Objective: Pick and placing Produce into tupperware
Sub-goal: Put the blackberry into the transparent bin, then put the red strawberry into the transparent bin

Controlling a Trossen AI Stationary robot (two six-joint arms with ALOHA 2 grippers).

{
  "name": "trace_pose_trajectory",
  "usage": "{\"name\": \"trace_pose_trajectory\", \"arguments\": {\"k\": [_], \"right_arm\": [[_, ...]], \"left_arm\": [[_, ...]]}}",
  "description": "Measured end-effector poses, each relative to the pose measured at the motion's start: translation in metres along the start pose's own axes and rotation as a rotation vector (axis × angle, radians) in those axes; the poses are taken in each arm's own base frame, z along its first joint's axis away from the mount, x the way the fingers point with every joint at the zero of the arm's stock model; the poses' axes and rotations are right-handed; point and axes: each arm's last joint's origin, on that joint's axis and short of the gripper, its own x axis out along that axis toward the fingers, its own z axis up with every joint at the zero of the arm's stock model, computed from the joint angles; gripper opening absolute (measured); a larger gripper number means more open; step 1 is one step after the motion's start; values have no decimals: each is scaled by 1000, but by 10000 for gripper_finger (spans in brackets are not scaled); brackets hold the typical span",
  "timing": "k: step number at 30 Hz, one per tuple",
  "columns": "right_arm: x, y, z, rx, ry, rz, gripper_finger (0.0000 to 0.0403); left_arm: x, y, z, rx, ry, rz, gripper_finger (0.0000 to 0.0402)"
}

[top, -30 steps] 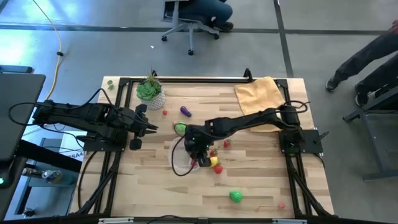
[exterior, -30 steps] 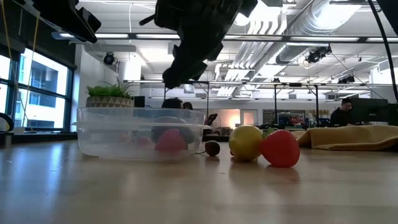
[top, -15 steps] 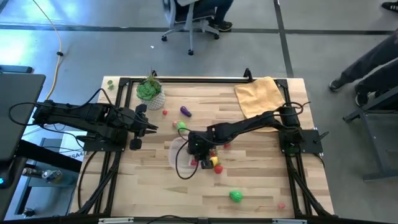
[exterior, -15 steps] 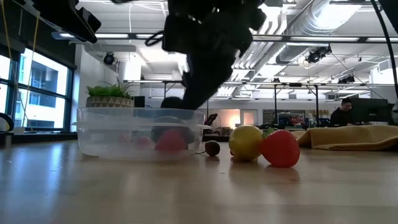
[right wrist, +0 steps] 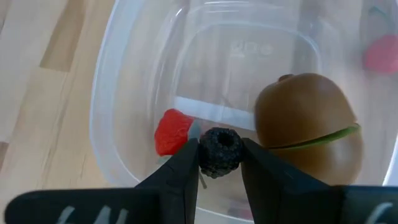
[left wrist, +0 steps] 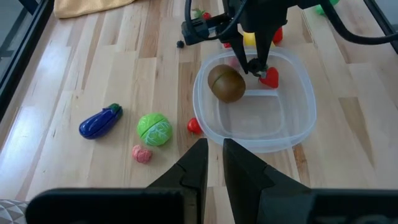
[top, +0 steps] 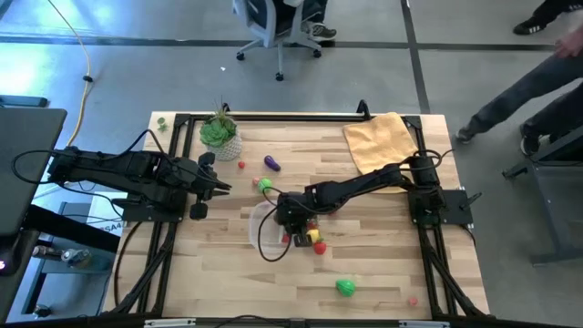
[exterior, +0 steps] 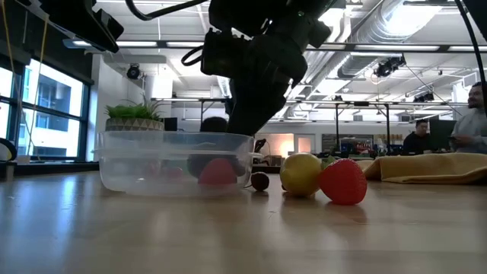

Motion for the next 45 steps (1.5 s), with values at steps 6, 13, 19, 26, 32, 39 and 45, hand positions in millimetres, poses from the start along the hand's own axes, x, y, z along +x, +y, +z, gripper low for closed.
{"name": "trace_pose_trajectory", "arguments": {"k": [6, 13, 19, 26, 32, 39, 45], "right_arm": [[0, 0, 1, -2, -10, 6, 94], [0, 0, 1, -3, -14, 6, 134], [0, 1, 1, -19, -15, 18, 152], [-28, 6, 10, 21, -68, 57, 154], [-81, 12, 15, 35, -119, -46, 154], [-131, 12, -3, 302, -35, -239, 154], [-149, 10, -30, 780, 110, -437, 154]], "left_arm": [[0, 0, 0, 0, 0, 0, 40], [0, 0, 0, 0, 0, 0, 40], [0, 0, 0, 0, 0, 0, 40], [0, 0, 0, 0, 0, 0, 40], [0, 0, 0, 0, 0, 0, 40], [0, 0, 0, 0, 0, 0, 40], [0, 0, 0, 0, 0, 0, 40]]}}
